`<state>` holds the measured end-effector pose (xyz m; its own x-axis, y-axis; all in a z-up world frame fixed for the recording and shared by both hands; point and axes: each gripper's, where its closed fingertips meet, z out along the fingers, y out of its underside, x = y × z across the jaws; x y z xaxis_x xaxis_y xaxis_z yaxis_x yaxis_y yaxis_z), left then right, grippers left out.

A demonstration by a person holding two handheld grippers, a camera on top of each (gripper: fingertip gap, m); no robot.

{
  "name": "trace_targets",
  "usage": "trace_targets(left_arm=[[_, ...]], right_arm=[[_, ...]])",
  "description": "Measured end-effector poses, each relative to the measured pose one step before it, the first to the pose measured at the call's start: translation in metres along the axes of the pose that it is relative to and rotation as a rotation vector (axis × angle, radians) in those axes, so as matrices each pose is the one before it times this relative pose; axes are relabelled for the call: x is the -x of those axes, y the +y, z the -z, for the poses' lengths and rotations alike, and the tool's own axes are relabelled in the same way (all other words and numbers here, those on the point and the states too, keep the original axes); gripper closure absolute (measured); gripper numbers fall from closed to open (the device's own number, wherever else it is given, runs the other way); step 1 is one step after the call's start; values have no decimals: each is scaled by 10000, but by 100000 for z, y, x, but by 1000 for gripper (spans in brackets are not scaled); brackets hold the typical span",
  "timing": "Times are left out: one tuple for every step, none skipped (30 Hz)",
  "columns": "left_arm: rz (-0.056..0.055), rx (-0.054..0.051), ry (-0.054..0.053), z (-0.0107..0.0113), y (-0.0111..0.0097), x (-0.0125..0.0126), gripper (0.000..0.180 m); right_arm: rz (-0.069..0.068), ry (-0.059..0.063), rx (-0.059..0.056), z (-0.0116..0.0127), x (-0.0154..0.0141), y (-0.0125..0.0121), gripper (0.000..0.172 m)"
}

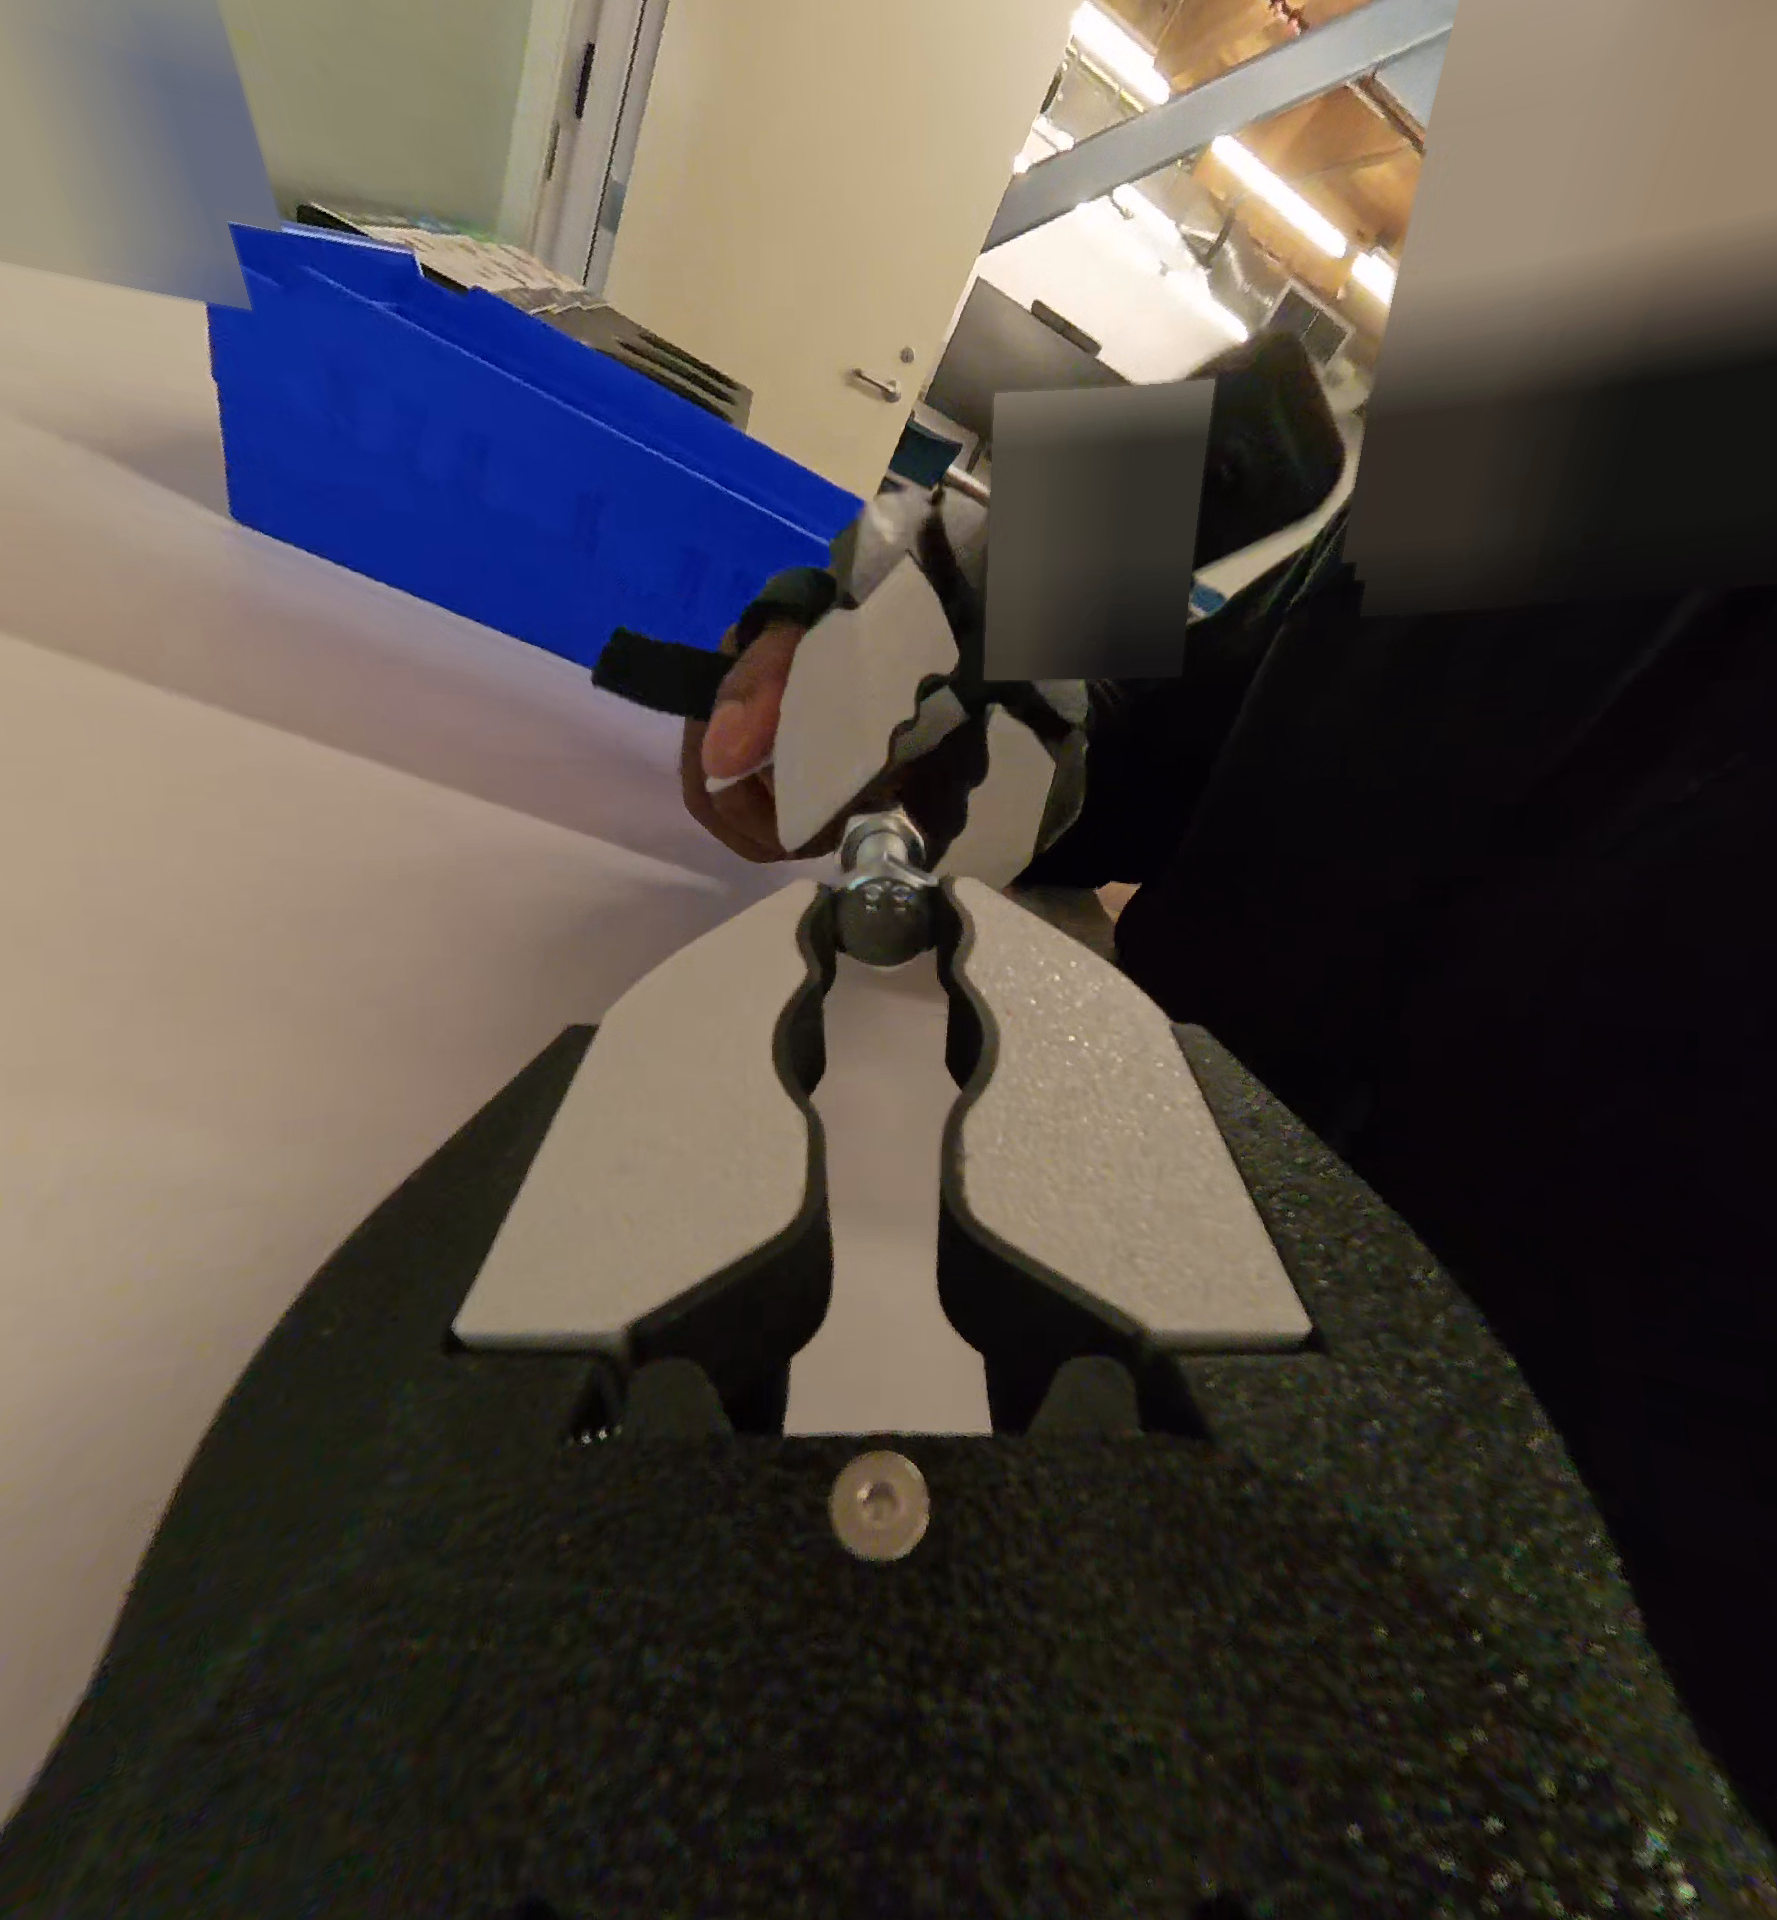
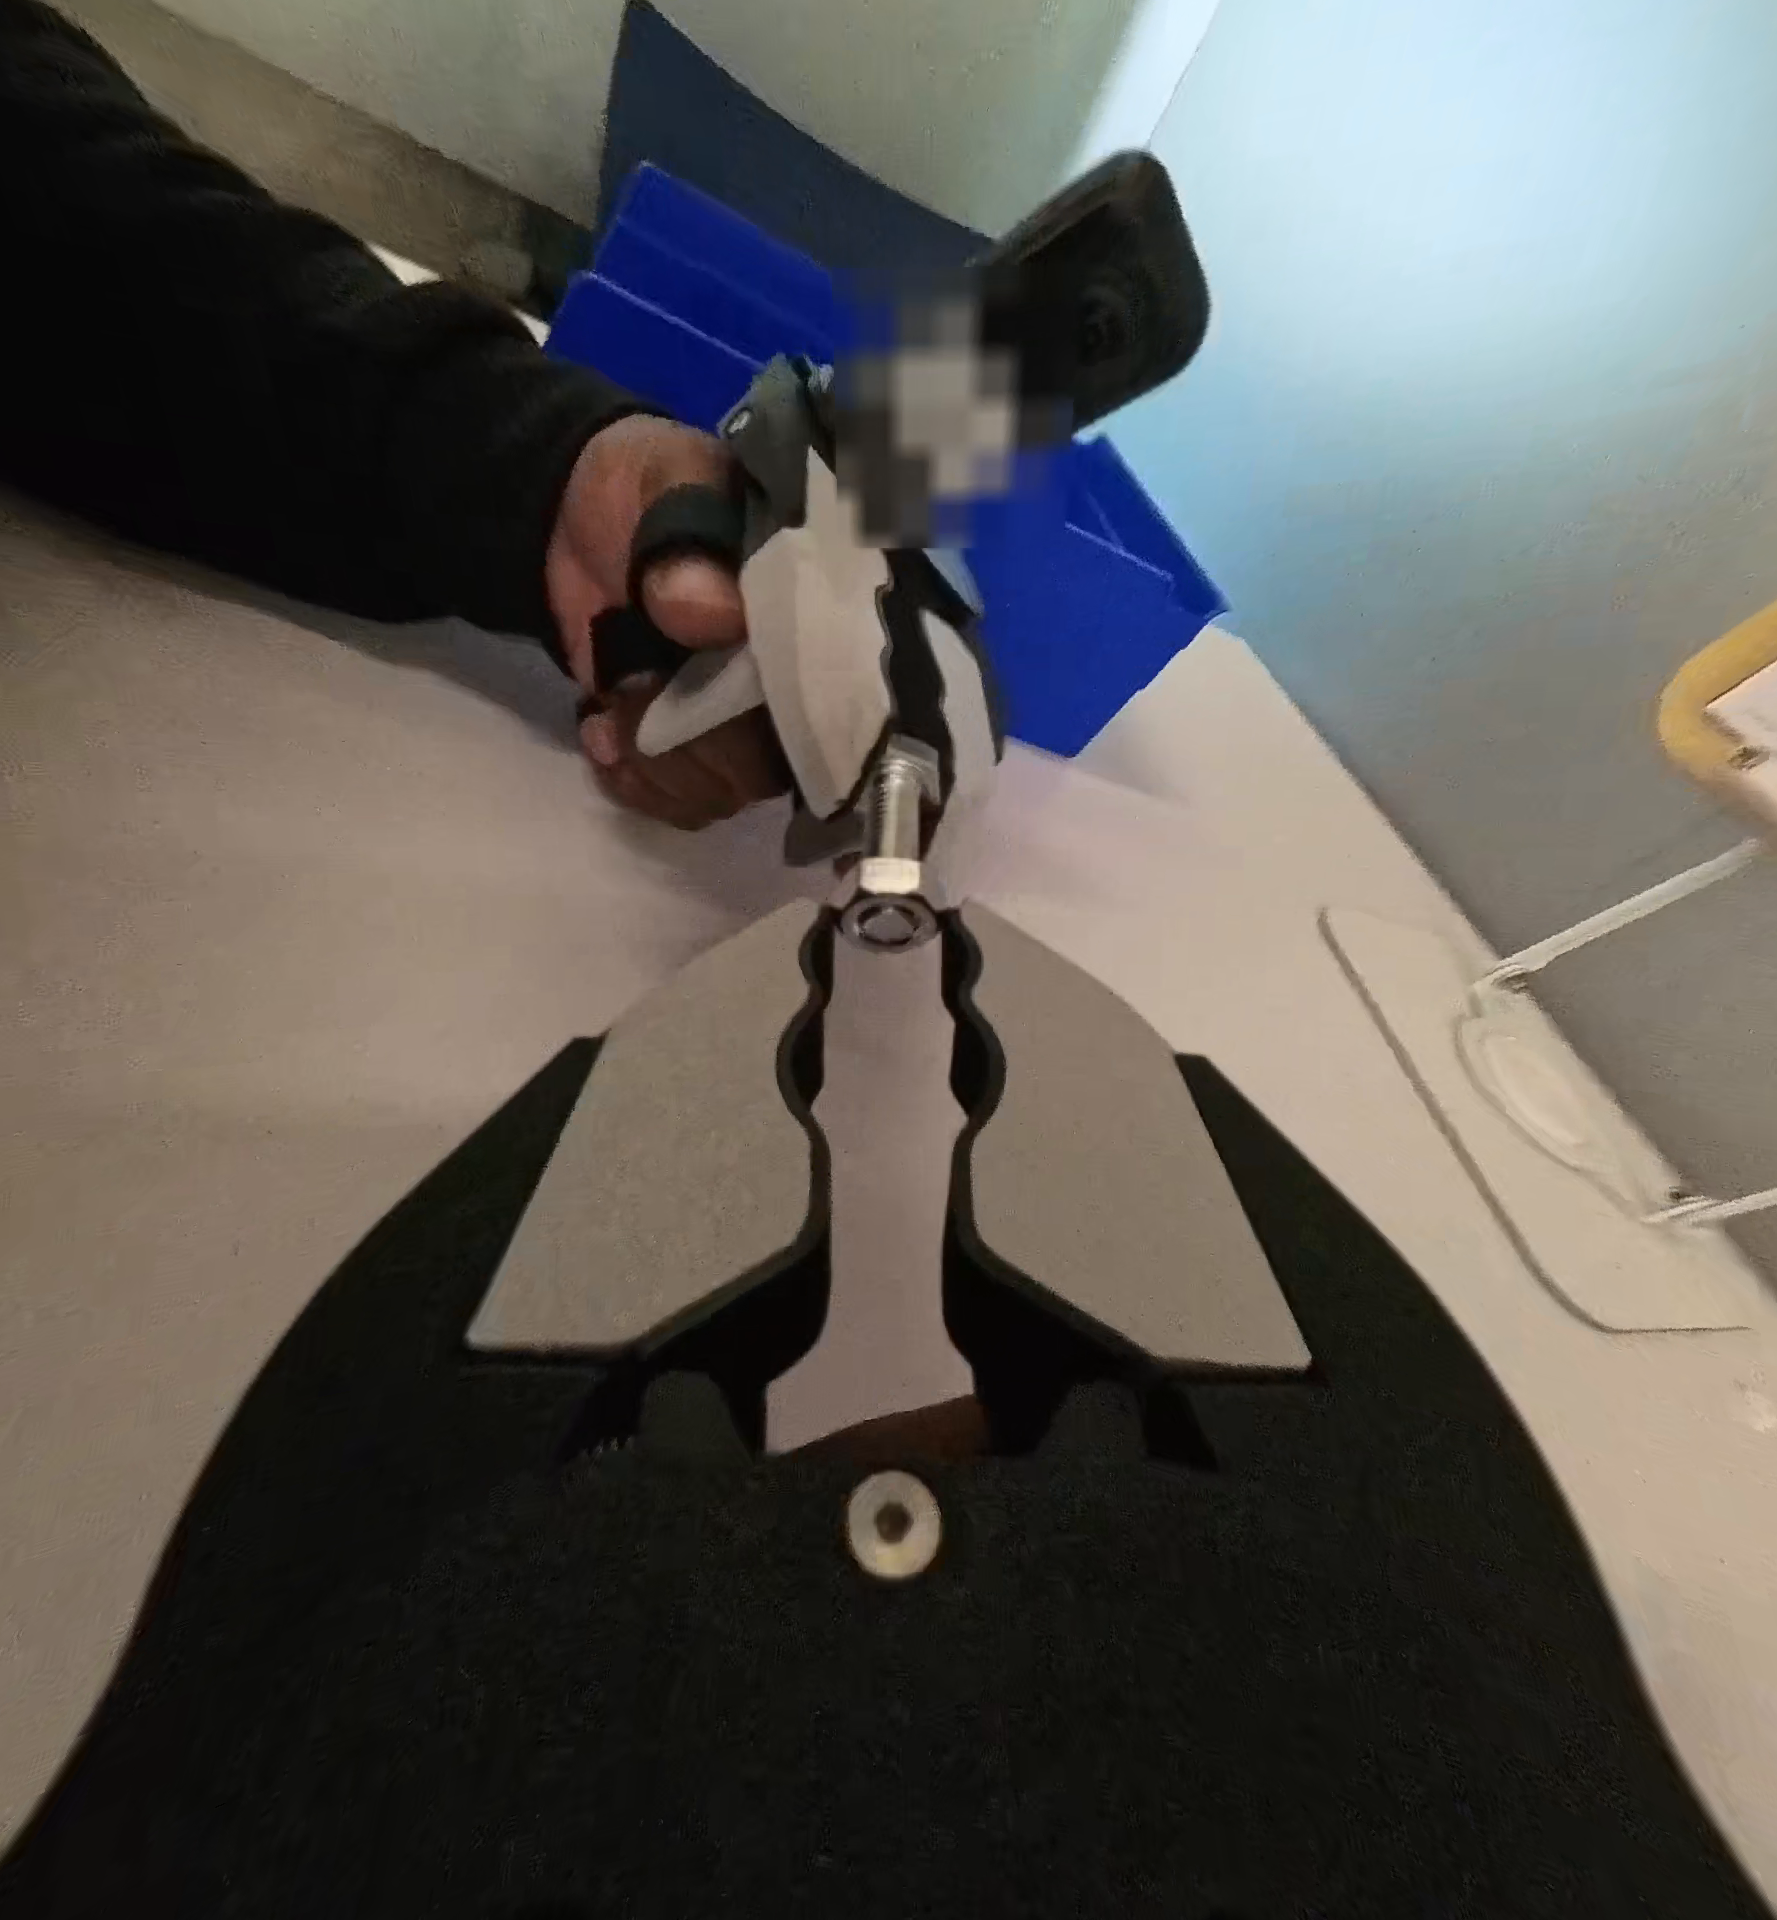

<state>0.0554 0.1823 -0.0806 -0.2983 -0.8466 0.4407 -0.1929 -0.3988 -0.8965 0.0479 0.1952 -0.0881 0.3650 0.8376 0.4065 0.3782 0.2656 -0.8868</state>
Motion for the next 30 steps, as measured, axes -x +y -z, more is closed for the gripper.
trace_targets(left_arm=[[-306,114,-128,-3,83,41,163],[-454,163,-174,-28,139,31,163],[-532,196,-150,-32,163,-58,163],[-574,209,-126,-21,160,-113,163],[-587,206,-140,-12,120,-112,163],[-526,117,-131,-9,-38,-118,163],[-332,10,-65,-5,-160,-134,163],[-39,-153,-19,0,-320,-63,163],[224,-239,-27,30,-362,120,163],[362,-206,-10,27,-239,195,163],[373,-160,57,67,-105,142,163],[337,-133,33,93,-40,165,163],[317,-131,-14,95,-61,234,163],[327,-112,50,88,-54,142,163],[325,-89,108,55,-24,36,163],[296,-79,74,39,-17,81,163],[248,-54,40,29,17,97,163],[191,-14,64,8,68,37,163],[139,40,50,-20,107,26,163],[84,48,45,-28,103,-21,163],[69,14,84,-48,40,-92,163],[58,38,75,-58,80,-93,163],[3,91,-9,-87,146,13,163],[-34,23,-25,-41,37,13,163],[-48,0,21,39,-25,-55,163],[-141,93,-90,13,118,75,163],[-293,109,-171,-16,87,113,163],[-435,203,-194,-14,191,58,163],[-566,360,-197,-43,394,30,163],[-681,398,-187,-77,430,-37,163]], right_arm=[[-830,-416,-2,-10,141,47,153],[-911,-483,-44,26,181,13,153],[-998,-560,-79,19,272,-25,153],[-1183,-657,-41,3,317,8,153],[-1368,-708,-64,2,303,-34,152],[-1469,-753,-100,11,314,-75,152],[-1343,-727,-162,36,279,-159,152],[-906,-577,-314,84,196,-375,152],[-300,-318,-387,112,119,-496,149],[238,37,-272,95,-41,-353,140],[658,356,-69,73,-234,-152,133],[989,570,125,61,-389,70,131],[1226,691,221,47,-435,183,127],[1299,742,199,42,-460,155,124],[1281,708,210,5,-391,188,125],[1192,563,193,-27,-185,163,124],[986,457,85,-31,-55,20,124],[790,344,50,-53,37,-34,125],[566,232,9,-56,114,-74,126],[377,140,15,-62,158,-44,129],[302,132,43,-67,108,16,134],[230,265,11,-26,-138,-25,141],[129,277,-34,29,-243,-114,153],[-76,-22,-3,13,8,-64,154],[-380,-220,48,-10,108,32,154],[-647,-301,53,-11,75,60,154],[-896,-486,101,-34,220,187,154],[-1167,-718,173,-67,383,342,154],[-1453,-877,171,-51,447,367,154],[-1689,-971,111,-25,466,304,154]])
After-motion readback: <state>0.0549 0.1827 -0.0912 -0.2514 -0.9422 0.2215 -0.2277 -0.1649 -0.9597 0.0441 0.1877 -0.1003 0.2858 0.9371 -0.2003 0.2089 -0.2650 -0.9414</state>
